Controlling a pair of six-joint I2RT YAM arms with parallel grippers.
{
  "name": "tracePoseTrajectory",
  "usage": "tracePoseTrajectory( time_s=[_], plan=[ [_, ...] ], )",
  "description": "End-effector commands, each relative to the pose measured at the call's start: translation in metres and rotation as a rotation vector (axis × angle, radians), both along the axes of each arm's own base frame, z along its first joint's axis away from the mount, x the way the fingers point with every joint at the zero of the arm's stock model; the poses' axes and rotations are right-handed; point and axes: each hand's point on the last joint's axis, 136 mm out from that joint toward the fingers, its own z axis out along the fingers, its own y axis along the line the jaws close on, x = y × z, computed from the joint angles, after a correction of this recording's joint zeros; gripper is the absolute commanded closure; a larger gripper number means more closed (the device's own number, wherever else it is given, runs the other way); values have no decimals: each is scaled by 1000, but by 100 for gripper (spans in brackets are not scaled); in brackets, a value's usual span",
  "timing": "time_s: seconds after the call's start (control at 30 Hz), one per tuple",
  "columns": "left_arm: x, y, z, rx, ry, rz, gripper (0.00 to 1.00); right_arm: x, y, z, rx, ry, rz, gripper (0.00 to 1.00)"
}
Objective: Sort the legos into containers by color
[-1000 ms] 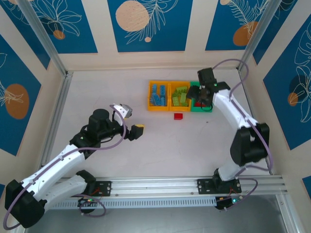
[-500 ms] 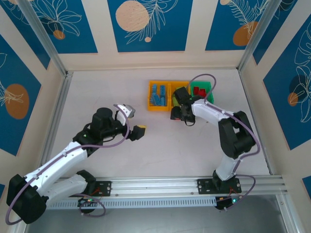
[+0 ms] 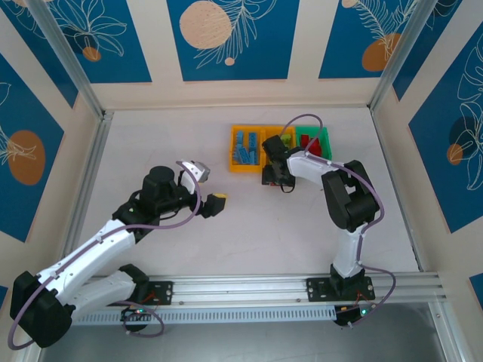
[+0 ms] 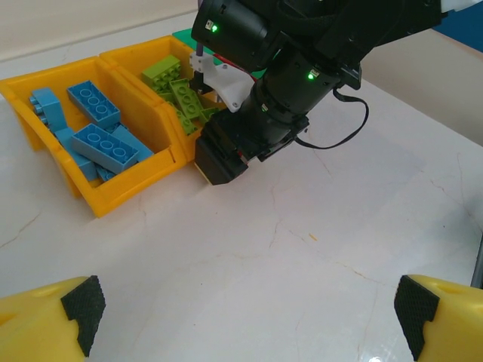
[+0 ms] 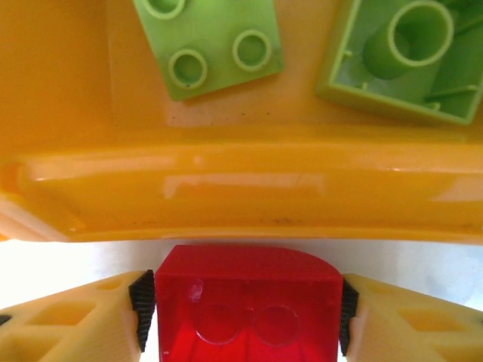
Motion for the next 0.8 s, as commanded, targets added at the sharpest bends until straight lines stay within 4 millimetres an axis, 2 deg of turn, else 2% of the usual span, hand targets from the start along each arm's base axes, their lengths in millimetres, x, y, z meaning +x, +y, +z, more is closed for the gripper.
tracePoseTrajectory(
  time_s=[0.0, 0.1, 0.2, 0.27, 0.43, 0.5, 0.6, 0.7, 0.77],
  plan=[
    [-3, -3, 9, 1, -23, -19, 0, -3, 2, 3, -2, -7, -5, 41],
    [-4, -3, 8, 3, -24, -21, 0, -11, 0, 7, -1, -5, -4, 48],
    [-4, -3, 8, -1, -23, -19, 0, -21, -5, 18, 27, -11, -31, 49],
    [-4, -3, 8, -9, -23, -19, 0, -26, -9, 31, 57, -24, -59, 49],
    [-3, -6, 5, -15, -16, -23, 0, -27, -25, 81, 114, -127, -124, 49],
    [-2, -6, 5, -15, -17, -24, 0, -17, -39, 110, 137, -197, -167, 49],
    [-1, -8, 5, -15, -20, -31, 0, 4, -66, 141, 166, -284, -237, 49],
    [0, -10, 6, -17, -22, -36, 0, 32, -92, 155, 195, -322, -296, 50],
    [0, -10, 7, -14, -23, -35, 0, 51, -102, 155, 204, -330, -308, 50]
  ],
)
